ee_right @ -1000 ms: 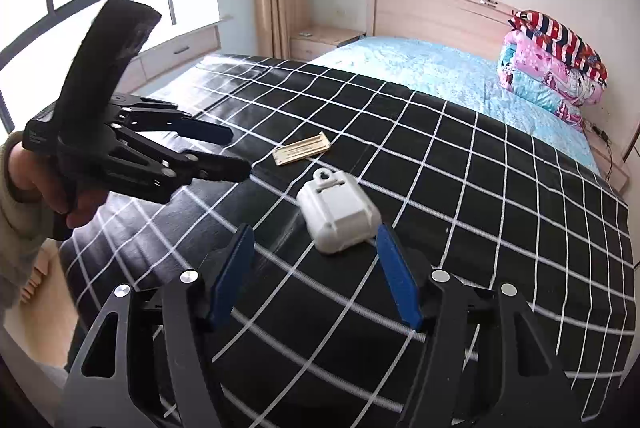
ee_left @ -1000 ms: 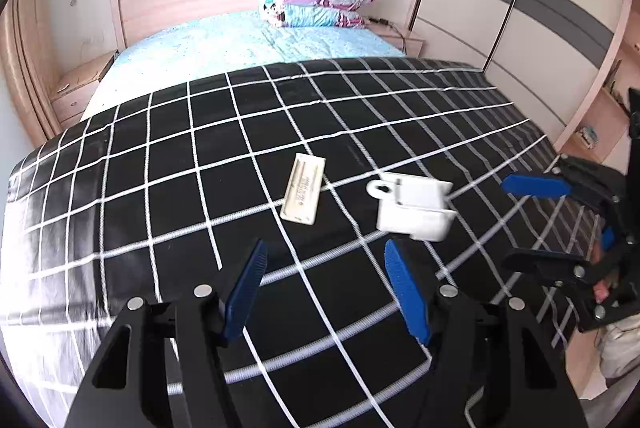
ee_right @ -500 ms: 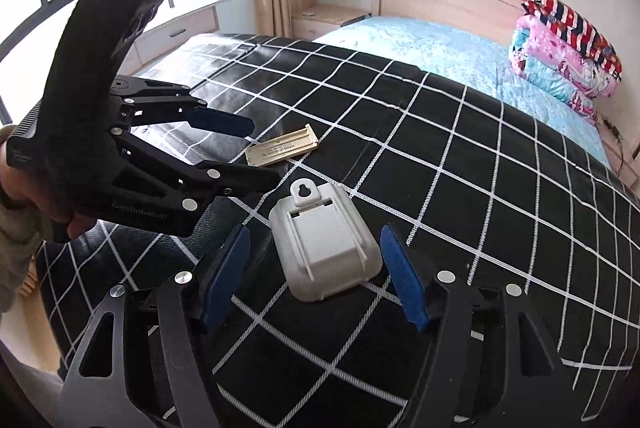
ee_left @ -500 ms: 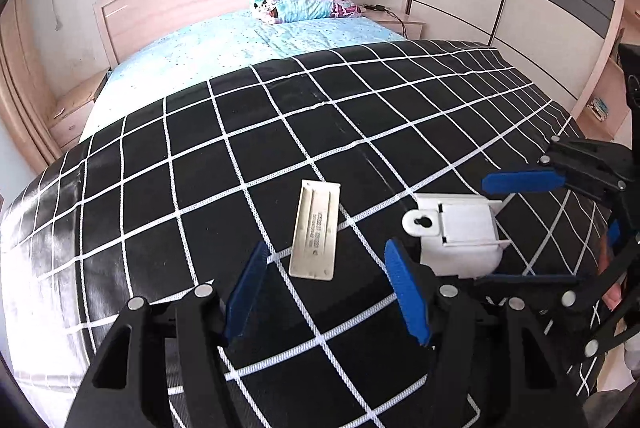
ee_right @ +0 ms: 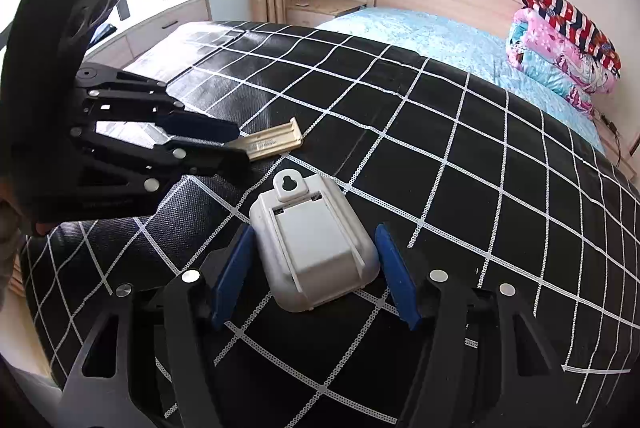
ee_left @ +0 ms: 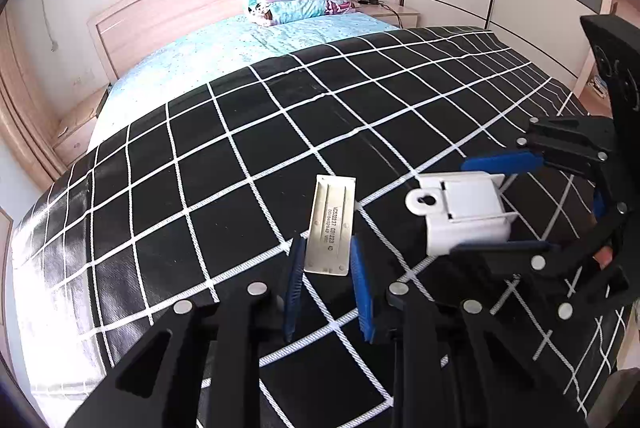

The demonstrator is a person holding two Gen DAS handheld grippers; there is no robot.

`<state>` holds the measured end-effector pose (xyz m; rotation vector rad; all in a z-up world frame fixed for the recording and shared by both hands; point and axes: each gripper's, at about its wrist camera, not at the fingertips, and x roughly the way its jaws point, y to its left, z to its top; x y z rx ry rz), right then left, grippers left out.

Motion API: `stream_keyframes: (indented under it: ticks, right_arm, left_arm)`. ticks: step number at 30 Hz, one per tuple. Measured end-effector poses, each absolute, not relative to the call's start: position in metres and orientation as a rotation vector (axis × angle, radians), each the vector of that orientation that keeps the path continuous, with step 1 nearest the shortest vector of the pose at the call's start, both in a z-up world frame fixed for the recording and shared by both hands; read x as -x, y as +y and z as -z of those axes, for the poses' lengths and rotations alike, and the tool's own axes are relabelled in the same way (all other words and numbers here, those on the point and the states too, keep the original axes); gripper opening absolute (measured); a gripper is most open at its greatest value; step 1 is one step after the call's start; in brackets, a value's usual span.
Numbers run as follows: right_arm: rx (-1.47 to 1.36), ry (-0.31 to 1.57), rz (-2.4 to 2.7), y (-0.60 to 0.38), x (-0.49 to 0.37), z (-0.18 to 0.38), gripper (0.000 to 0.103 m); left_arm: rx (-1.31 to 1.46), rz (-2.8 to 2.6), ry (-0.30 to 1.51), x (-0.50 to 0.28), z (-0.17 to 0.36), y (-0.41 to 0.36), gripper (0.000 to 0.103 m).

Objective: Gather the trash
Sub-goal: 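Grasp the beige plastic card with the left tool while the right tool grasps the white plastic case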

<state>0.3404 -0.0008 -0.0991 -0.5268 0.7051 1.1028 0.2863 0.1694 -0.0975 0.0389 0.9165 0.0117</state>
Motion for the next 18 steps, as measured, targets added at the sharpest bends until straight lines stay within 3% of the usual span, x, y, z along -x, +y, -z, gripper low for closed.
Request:
stream_keyframes:
  ticks: [18]
  right_arm:
    - [0.479, 0.644, -1.096, -0.032, -0.319, 0.066, 0.061]
  left_arm:
    - [0.005, -0.023, 0.821, -0.239, 0.058, 0.151, 0.022]
